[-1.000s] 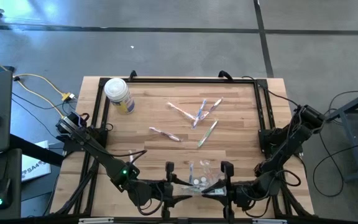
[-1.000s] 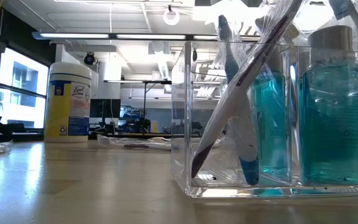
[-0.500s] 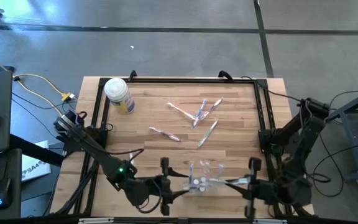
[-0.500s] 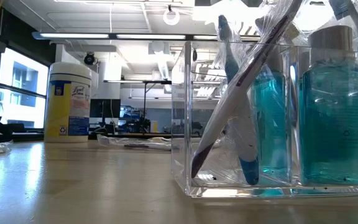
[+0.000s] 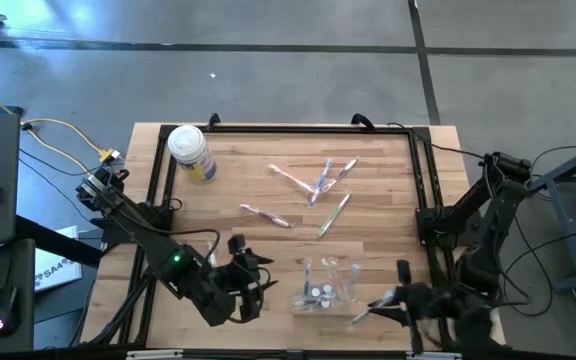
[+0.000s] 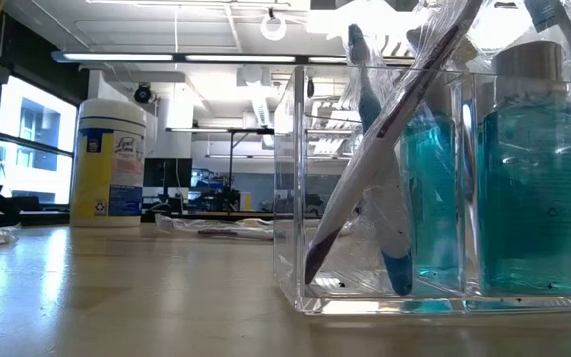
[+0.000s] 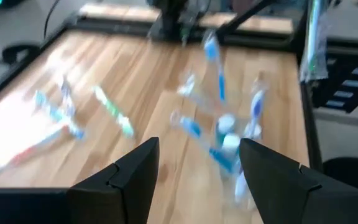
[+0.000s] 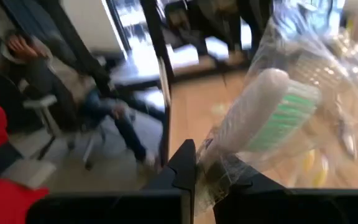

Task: Pick & Place toothbrushing station
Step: Put the middle green toothbrush into the transparent bin

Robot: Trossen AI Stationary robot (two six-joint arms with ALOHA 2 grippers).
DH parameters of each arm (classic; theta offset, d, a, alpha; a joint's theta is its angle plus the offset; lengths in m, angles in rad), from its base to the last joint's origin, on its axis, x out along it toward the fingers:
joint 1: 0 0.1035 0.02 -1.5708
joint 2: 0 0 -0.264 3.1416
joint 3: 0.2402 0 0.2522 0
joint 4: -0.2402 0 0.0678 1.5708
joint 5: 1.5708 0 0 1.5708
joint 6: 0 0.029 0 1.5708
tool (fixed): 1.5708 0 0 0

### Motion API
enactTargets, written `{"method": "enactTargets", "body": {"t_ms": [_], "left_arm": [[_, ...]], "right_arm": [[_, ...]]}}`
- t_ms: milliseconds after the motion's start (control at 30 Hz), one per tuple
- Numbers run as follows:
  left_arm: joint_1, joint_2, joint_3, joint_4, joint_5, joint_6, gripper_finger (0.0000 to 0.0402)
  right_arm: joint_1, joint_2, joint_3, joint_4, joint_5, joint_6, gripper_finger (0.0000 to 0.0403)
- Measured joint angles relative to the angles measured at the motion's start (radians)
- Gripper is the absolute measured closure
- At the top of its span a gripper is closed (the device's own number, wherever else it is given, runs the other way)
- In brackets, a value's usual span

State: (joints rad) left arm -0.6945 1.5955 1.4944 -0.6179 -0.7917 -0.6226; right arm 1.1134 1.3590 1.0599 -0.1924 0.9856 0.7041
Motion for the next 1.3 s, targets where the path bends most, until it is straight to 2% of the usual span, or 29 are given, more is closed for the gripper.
{"method": "enactTargets", "body": {"t_ms": [100,300,533,700,1300], "left_arm": [[0.0,0.0,0.0,-0.086,0.015,-0.089,0.0181],[0.0,0.0,0.0,-0.189,0.018,-0.194,0.0181],[0.0,0.0,0.0,-0.223,0.018,-0.221,0.0181],[0.0,0.0,0.0,-0.223,0.018,-0.225,0.0181],[0.0,0.0,0.0,-0.223,0.014,-0.24,0.0181]], "right_arm": [[-0.062,0.003,0.0,-0.098,-0.079,0.103,0.0389],[-0.175,0.004,0.0,-0.183,-0.196,0.13,0.0389],[-0.246,0.005,0.0,-0.381,-0.233,0.241,0.0389],[-0.259,0.024,0.0,-0.377,-0.237,0.237,0.0389],[-0.269,0.218,0.0,-0.311,-0.266,0.182,0.0389]]}}
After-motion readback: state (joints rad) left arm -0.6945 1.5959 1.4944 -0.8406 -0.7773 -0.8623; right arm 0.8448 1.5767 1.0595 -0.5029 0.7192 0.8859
